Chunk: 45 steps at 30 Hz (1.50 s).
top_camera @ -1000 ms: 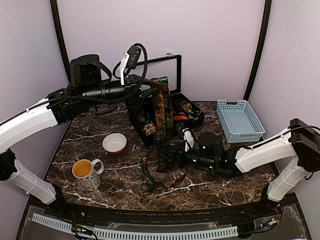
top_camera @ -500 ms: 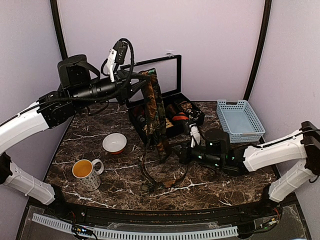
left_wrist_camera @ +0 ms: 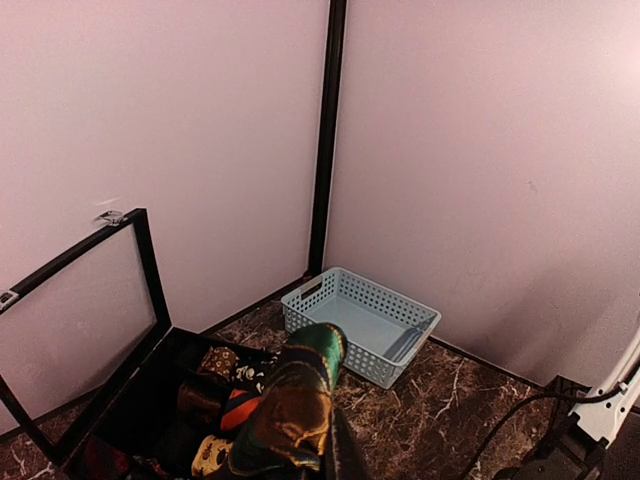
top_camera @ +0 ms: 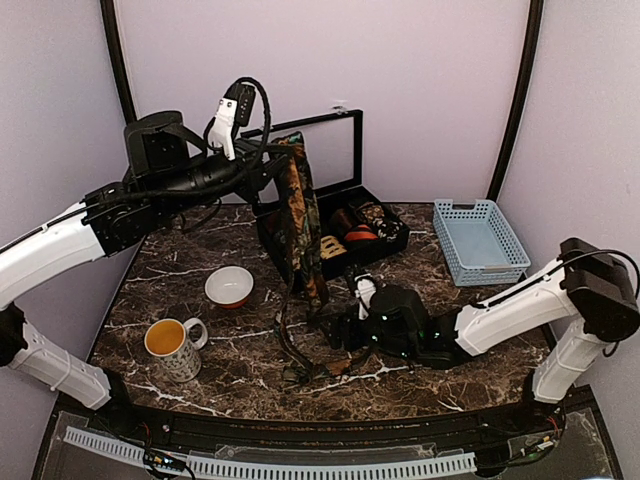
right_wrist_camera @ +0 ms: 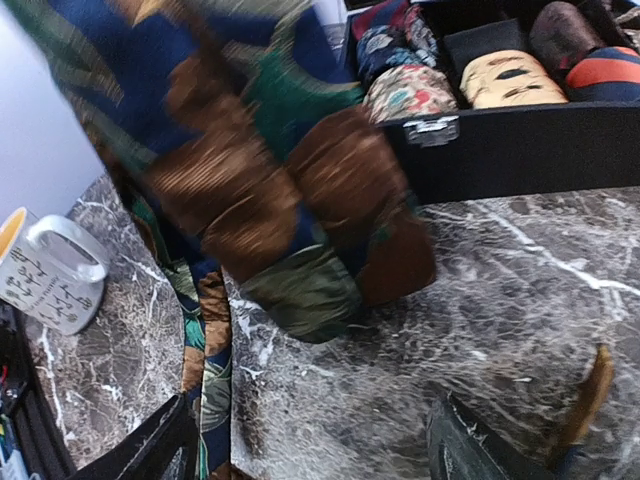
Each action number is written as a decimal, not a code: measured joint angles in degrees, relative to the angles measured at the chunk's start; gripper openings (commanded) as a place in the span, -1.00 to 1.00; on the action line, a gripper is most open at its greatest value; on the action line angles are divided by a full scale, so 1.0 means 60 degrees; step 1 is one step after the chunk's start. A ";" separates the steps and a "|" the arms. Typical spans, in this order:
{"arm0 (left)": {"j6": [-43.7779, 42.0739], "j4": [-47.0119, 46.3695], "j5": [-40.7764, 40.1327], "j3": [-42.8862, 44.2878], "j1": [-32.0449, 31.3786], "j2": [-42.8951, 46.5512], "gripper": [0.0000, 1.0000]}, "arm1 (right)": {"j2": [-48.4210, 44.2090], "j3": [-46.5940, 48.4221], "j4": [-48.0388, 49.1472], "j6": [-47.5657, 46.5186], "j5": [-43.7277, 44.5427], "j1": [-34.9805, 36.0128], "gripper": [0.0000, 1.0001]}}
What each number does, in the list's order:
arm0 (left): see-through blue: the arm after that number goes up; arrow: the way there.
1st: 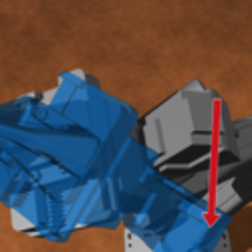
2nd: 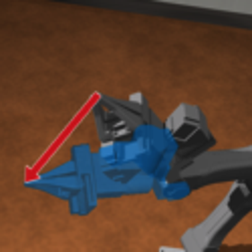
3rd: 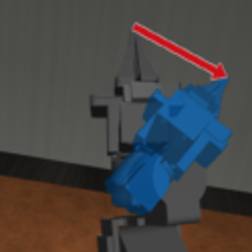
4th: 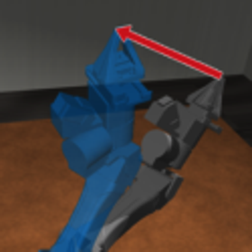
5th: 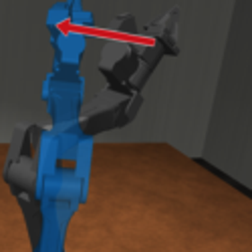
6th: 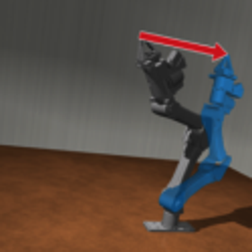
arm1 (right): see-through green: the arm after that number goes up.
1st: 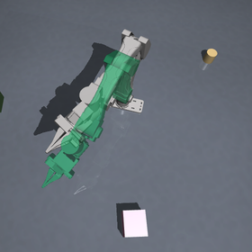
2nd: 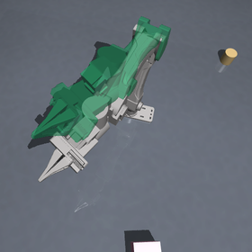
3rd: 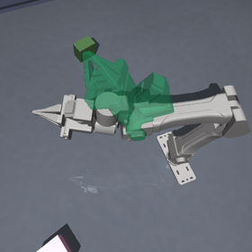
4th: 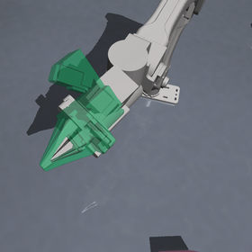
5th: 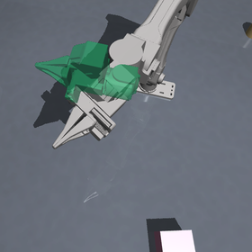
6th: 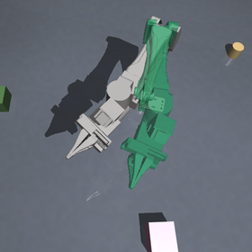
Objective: Roll the ties
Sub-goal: Put down the tie at the center of the board.
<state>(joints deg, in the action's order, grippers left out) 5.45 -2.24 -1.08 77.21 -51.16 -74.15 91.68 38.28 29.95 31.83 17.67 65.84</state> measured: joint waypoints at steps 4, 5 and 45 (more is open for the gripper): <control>0.0113 -0.0015 -0.0379 0.0000 0.0000 -0.0055 -1.00 | 0.1118 0.0933 0.0025 -0.0080 0.0667 0.0412 0.56; 0.0127 -0.0033 -0.0441 0.0000 0.0000 -0.0062 -1.00 | 0.1344 0.1220 0.0004 -0.0080 0.0892 0.0452 0.53; 0.0204 -0.0393 -0.0914 -0.0204 0.0000 -0.0007 -1.00 | 0.3716 0.4404 -0.0157 -0.1038 0.3093 0.0277 -0.06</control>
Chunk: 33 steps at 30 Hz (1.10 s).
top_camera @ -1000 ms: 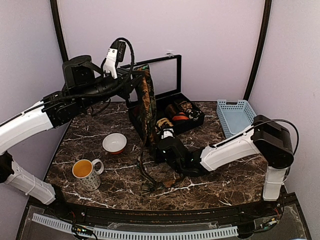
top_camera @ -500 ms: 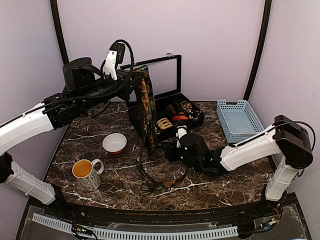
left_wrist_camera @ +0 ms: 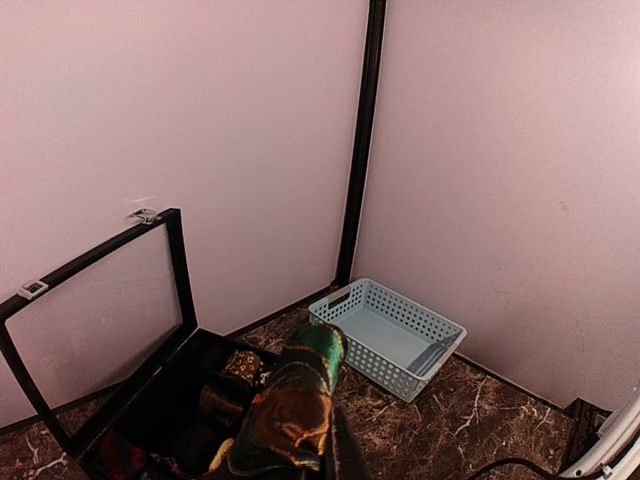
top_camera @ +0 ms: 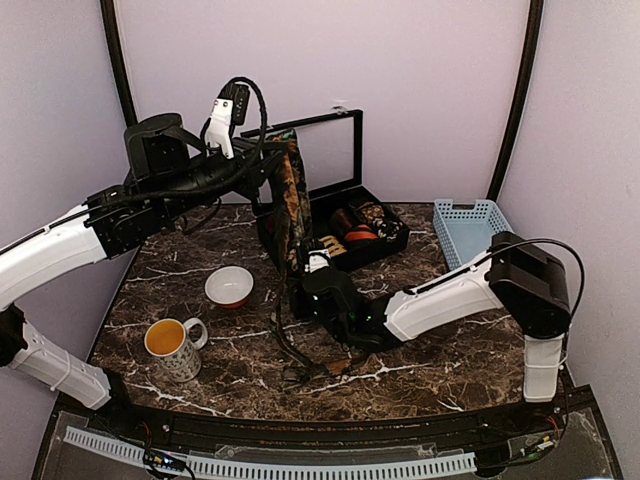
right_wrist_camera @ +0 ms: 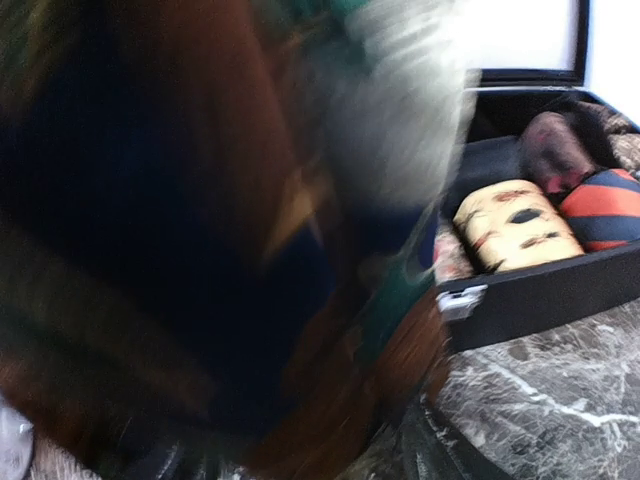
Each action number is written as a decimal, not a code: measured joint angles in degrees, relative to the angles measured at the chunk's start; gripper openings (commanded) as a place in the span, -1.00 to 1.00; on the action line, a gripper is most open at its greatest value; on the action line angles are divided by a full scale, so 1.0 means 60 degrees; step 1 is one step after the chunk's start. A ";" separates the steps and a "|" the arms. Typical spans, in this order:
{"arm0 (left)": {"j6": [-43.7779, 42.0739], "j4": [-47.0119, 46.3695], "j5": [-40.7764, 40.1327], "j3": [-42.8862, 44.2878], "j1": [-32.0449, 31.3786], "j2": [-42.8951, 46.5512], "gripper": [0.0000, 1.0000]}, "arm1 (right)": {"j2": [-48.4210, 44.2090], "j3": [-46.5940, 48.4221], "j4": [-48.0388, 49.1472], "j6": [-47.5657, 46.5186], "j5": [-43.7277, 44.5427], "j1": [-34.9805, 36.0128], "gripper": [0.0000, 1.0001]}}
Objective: Roll the ties
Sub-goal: Put down the tie at the center of the board.
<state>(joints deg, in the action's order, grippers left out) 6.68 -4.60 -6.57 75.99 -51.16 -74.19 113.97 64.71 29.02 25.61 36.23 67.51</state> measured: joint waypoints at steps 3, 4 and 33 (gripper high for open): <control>0.0004 -0.0004 0.0007 0.0000 0.0000 0.0000 -1.00 | 0.0251 0.0481 -0.0291 0.0157 0.0557 -0.0149 -0.92; 0.0004 -0.0004 0.0004 0.0000 0.0000 0.0000 -1.00 | 0.0310 0.0554 -0.0368 0.0211 0.0674 -0.0222 -1.00; 0.2812 -0.2062 0.1953 -0.3712 -0.0987 -0.2969 -1.00 | -1.0816 -0.3264 -0.8655 -0.1759 0.2197 -0.2058 -1.00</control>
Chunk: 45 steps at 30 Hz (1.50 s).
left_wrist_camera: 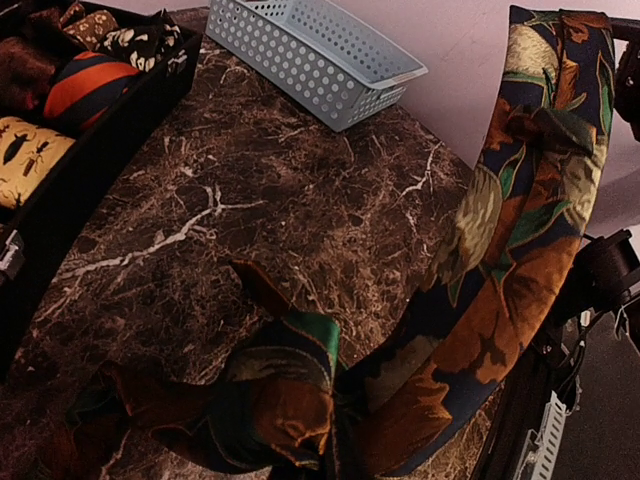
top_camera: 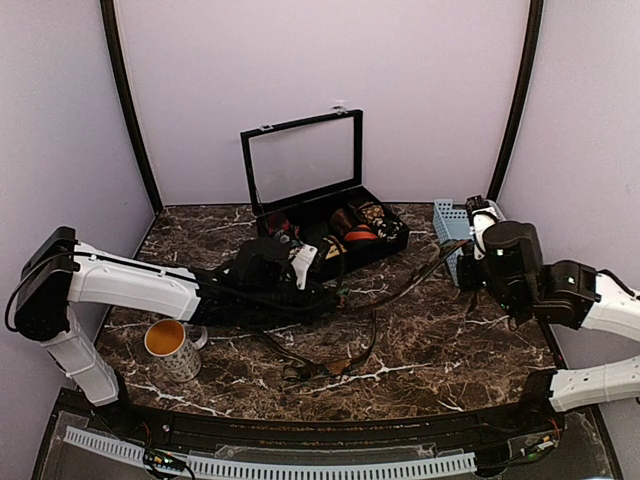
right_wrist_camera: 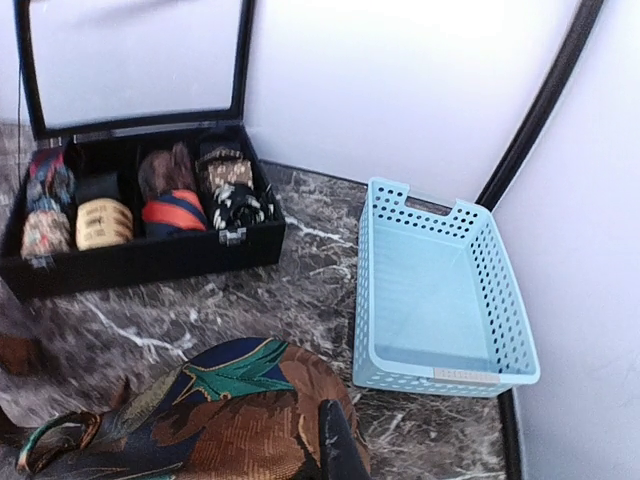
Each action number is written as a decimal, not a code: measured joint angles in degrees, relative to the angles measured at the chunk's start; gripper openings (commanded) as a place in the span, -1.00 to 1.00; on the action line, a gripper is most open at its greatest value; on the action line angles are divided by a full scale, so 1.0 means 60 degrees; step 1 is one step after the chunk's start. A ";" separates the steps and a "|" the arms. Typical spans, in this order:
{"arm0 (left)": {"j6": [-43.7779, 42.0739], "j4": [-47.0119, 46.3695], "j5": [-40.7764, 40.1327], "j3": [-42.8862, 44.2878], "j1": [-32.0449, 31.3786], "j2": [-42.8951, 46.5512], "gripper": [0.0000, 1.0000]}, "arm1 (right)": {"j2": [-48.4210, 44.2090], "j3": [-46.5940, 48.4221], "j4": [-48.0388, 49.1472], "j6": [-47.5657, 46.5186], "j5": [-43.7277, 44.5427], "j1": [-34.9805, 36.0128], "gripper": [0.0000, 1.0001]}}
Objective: Roll the ties
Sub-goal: Put down the tie at the center of the board.
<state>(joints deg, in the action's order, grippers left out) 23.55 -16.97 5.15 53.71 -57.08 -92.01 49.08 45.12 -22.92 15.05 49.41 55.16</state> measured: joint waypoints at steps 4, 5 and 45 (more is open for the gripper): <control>0.0175 0.0095 -0.0098 0.0328 -0.0018 -0.0816 -1.00 | 0.1530 -0.0084 -0.0022 -0.0998 -0.0627 -0.0022 -1.00; 0.0189 0.0222 -0.0208 0.0342 0.0007 -0.0885 -1.00 | 0.2193 -0.0058 -0.0022 -0.1209 -0.0834 0.0011 -1.00; 0.0437 0.1530 0.0211 0.0310 -0.0525 -0.1107 -1.00 | 0.4211 -0.1931 0.1942 0.4506 -0.7446 -0.1107 0.02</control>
<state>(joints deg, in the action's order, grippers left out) 26.17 -7.79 6.42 55.57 -60.23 -98.65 74.35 33.54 -11.27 42.09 4.73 48.51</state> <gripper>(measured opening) 0.018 0.517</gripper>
